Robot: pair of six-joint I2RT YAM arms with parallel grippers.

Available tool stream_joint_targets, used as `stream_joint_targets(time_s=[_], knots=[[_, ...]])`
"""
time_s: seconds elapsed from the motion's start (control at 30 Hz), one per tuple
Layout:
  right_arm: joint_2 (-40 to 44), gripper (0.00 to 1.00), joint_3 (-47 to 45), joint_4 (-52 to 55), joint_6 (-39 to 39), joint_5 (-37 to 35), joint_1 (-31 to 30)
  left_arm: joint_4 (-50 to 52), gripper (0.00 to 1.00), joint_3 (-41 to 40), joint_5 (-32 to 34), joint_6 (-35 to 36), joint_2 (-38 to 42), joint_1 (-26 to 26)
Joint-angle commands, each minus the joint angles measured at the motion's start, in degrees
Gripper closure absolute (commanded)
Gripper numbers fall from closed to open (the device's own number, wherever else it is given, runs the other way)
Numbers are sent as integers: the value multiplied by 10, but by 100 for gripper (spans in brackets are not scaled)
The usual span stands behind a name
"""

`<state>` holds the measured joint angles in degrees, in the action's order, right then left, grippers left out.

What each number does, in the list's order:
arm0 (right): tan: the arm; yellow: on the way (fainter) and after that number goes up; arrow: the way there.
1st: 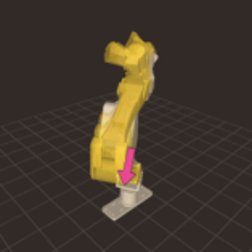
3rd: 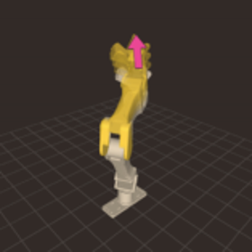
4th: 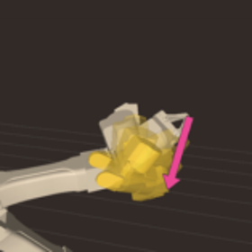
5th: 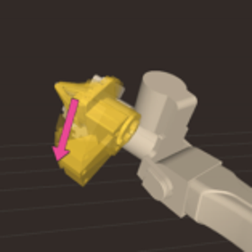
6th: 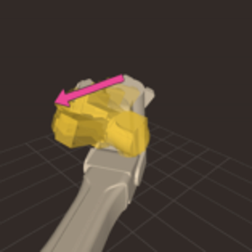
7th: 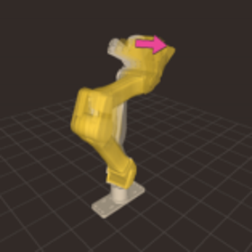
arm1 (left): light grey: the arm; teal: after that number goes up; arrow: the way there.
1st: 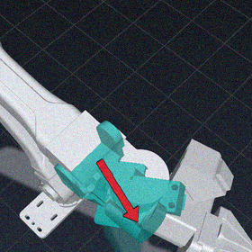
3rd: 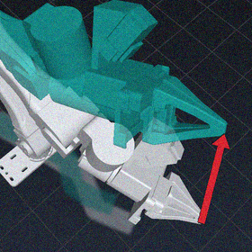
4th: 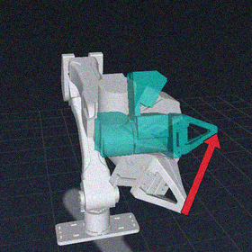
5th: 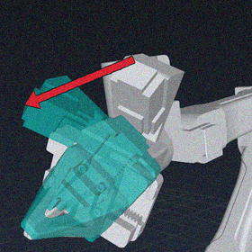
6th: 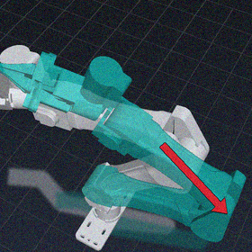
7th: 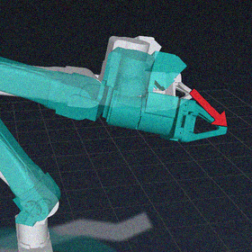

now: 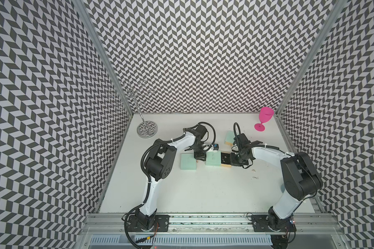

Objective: Place the earrings into the drawer-style jewelry box
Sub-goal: Close the drawer of the jewelry box.

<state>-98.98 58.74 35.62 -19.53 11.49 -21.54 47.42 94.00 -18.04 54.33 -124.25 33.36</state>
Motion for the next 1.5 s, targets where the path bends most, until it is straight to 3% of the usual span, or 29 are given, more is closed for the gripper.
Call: stream_joint_targets(time_s=[0.0,0.67,1.1,1.47], knots=[[-9,91,30,-50,11,43,-18,-23,54,27,-49,-4,-11,23],[-34,88,94,2,37,-86,-9,-33,54,29,-44,8,-3,8],[-84,88,129,-10,69,-60,16,-47,53,39,-37,6,-8,-2],[-95,89,146,-18,116,-16,16,-35,53,96,-38,2,-46,-2]])
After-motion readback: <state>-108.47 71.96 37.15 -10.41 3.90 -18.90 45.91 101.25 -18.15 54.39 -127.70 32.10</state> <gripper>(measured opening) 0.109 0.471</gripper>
